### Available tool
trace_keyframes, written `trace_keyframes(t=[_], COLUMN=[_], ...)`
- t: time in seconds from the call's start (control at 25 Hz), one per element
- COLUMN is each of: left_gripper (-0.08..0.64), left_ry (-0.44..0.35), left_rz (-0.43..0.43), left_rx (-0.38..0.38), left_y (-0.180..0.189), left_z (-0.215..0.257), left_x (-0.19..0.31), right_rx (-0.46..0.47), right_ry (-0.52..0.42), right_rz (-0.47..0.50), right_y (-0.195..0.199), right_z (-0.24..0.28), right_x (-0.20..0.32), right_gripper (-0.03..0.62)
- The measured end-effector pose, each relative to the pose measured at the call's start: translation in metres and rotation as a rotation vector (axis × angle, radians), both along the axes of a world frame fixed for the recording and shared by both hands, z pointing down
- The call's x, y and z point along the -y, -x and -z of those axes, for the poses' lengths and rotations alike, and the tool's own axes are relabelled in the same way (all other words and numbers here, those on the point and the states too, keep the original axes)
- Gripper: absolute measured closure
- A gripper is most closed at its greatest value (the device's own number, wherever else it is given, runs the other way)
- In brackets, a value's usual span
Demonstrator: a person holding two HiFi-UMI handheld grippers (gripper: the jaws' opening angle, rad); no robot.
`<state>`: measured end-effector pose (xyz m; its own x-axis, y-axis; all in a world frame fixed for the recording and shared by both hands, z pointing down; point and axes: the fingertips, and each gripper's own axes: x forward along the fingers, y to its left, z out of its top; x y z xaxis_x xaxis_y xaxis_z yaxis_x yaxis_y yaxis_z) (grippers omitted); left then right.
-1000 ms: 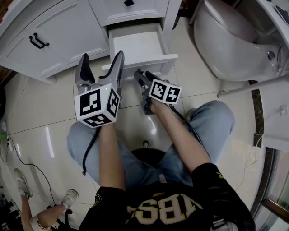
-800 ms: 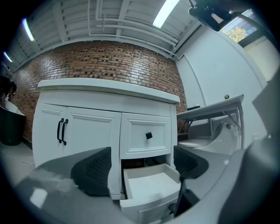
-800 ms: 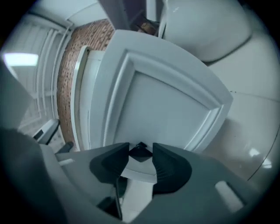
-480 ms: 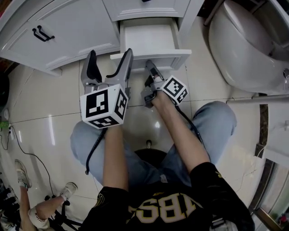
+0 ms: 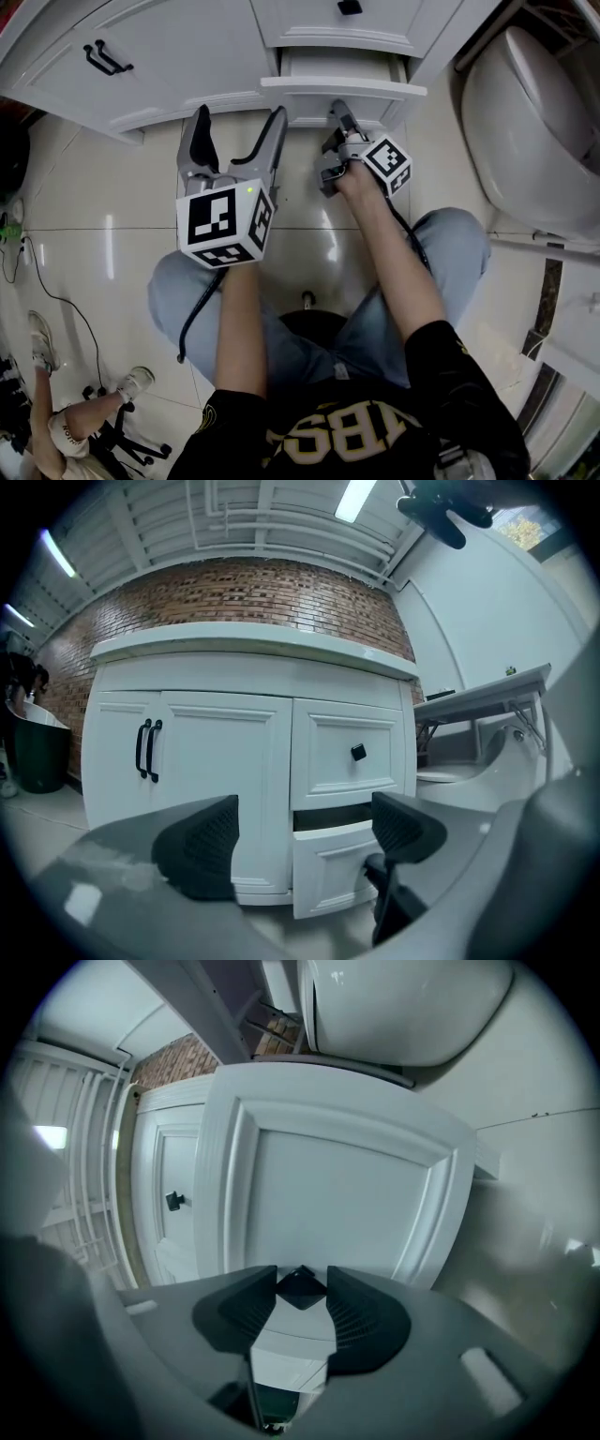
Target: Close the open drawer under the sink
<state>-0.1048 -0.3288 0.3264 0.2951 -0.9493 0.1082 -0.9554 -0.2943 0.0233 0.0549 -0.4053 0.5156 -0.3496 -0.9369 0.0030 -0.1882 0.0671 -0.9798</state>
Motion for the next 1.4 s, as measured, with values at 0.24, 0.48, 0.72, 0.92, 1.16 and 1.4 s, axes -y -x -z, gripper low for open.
trace_keyframes(t=[0.24,0.48,0.72,0.92,1.16,1.4], left_gripper=[0.109,0.109,0.109,0.109,0.109,0.109], left_ry=[0.02,0.034,0.034,0.005,-0.035,-0.06], left_rz=[0.013,0.028,0.017,-0.009,-0.088,-0.135], left_rx=[0.044,0.059,0.054,0.041,0.033,0.043], left_y=[0.011,0.019,0.019,0.012,-0.019,-0.03], left_z=[-0.011,-0.018,-0.014,-0.001,0.016,0.027], left_x=[0.025,0.045,0.044,0.025,-0.016,-0.069], right_rx=[0.046,0.065,0.044,-0.06,-0.291,-0.52], right_ry=[0.017,-0.022,-0.034,0.014,-0.016,-0.15], right_rz=[-0.062,-0.133,-0.121,-0.034,-0.022,-0.066], right_y=[-0.008,-0.009,-0.01,-0.008,-0.032,-0.054], right_z=[0.0,0.002,0.002,0.006,0.032,0.099], right_x=[0.06,0.077,0.079,0.064,-0.006,-0.083], right_gripper=[0.422,0.416,0.414,0.431,0.433,0.378])
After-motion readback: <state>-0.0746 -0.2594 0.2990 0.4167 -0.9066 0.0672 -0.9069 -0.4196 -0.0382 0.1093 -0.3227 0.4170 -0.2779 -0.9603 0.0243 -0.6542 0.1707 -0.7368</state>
